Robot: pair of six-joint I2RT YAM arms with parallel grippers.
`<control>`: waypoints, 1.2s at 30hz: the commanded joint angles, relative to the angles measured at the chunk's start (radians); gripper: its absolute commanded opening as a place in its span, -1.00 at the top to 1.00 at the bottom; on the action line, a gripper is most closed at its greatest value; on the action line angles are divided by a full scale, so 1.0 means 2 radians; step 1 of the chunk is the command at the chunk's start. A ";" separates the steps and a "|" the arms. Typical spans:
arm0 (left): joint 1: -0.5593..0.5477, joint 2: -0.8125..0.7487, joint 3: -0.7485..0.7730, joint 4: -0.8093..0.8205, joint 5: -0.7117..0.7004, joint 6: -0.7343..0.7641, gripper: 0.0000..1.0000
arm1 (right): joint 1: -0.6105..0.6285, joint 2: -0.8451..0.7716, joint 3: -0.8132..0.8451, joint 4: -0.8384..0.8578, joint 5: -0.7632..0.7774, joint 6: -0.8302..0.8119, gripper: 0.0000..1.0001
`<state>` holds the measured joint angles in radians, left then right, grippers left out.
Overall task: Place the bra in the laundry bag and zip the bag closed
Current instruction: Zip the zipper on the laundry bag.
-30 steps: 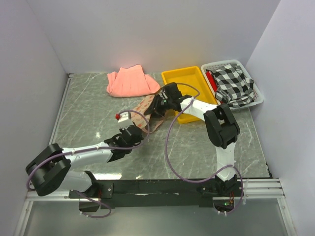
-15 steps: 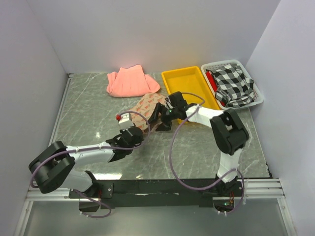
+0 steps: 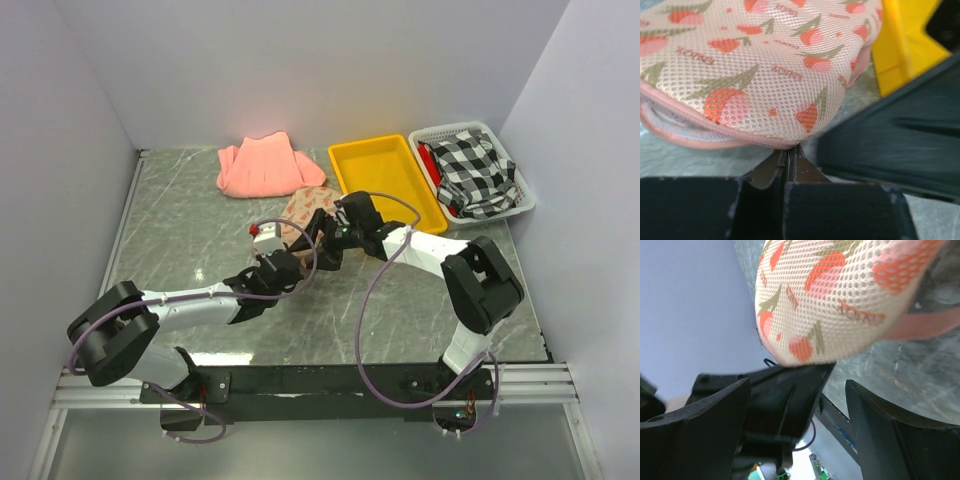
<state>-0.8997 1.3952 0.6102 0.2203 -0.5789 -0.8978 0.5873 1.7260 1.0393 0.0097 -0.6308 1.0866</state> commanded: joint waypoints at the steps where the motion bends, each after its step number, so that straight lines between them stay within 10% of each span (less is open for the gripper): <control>1: -0.008 0.002 0.029 0.023 0.006 0.022 0.98 | 0.005 0.013 -0.003 0.043 0.012 0.031 -0.68; 10: -0.023 0.012 0.045 0.021 0.004 0.029 0.98 | 0.005 0.043 0.015 0.058 0.014 0.040 -0.39; 15: -0.026 0.002 0.034 0.016 -0.001 0.025 0.98 | -0.002 0.051 0.014 0.054 0.010 0.030 1.00; 36: -0.026 -0.073 -0.052 -0.020 -0.011 0.003 0.98 | -0.033 0.062 0.071 -0.069 0.017 -0.092 0.98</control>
<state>-0.9546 1.2945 0.5541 0.2813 -0.5449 -0.8906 0.5735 1.8400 1.1175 -0.0601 -0.6899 1.0092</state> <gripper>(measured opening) 0.027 0.133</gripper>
